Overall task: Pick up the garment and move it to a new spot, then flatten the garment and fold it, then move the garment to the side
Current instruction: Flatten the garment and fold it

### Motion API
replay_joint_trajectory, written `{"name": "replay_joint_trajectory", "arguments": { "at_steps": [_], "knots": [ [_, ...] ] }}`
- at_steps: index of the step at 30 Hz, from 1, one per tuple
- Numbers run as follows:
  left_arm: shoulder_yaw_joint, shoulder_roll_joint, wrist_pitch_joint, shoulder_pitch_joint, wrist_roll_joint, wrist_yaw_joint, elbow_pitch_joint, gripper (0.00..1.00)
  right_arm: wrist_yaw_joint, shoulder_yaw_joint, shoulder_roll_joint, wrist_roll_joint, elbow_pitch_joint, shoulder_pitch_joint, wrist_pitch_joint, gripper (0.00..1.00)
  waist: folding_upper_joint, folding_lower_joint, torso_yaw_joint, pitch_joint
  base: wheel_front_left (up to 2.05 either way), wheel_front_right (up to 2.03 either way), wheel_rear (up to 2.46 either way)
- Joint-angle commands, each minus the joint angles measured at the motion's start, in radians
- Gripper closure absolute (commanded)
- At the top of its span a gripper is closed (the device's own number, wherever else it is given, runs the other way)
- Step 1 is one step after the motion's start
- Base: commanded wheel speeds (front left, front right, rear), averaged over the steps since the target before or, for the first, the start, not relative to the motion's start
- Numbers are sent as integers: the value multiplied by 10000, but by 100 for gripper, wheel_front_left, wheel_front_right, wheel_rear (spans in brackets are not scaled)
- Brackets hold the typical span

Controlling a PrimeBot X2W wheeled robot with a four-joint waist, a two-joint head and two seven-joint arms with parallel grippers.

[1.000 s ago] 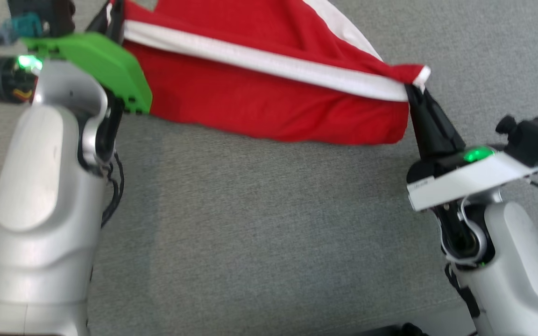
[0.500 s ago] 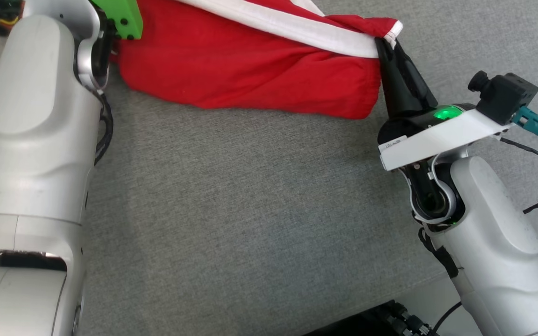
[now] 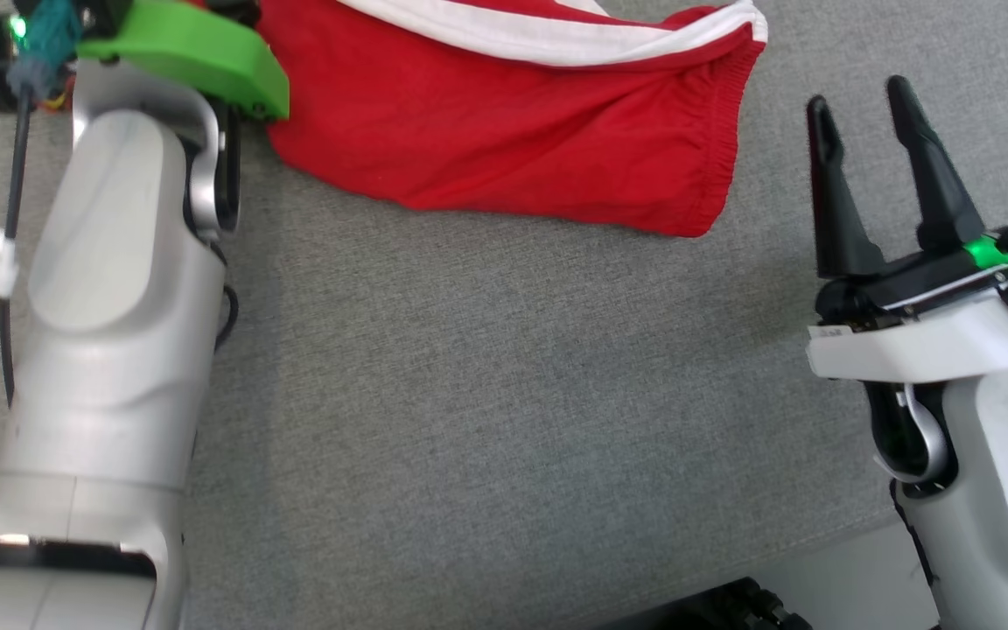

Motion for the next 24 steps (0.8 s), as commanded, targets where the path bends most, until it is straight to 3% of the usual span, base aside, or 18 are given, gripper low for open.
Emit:
{"name": "replay_joint_trajectory", "arguments": {
  "at_steps": [1,8,12,17,24],
  "knots": [
    [97,103,-60,519,107,125,-384,0,-10,-177,31,-243,-203,283,-22,0,0,0,288,-339,0,0,0],
    [632,359,-69,3499,426,855,-3677,0,-8,-894,172,-804,-764,1307,-25,0,0,0,754,-1032,0,0,0],
    [828,385,-66,5049,476,1201,-4903,0,-8,-1024,217,-872,-798,1772,-25,0,0,0,928,-1439,0,0,0],
    [967,392,-60,6521,323,1511,-5860,0,-8,-1029,278,-954,-850,2234,-26,0,0,0,1003,-1853,0,0,0],
    [974,480,181,7303,232,1646,-6413,0,-8,-1020,346,-923,-837,2521,-26,0,0,0,1016,-2065,0,0,0]
  ]
}}
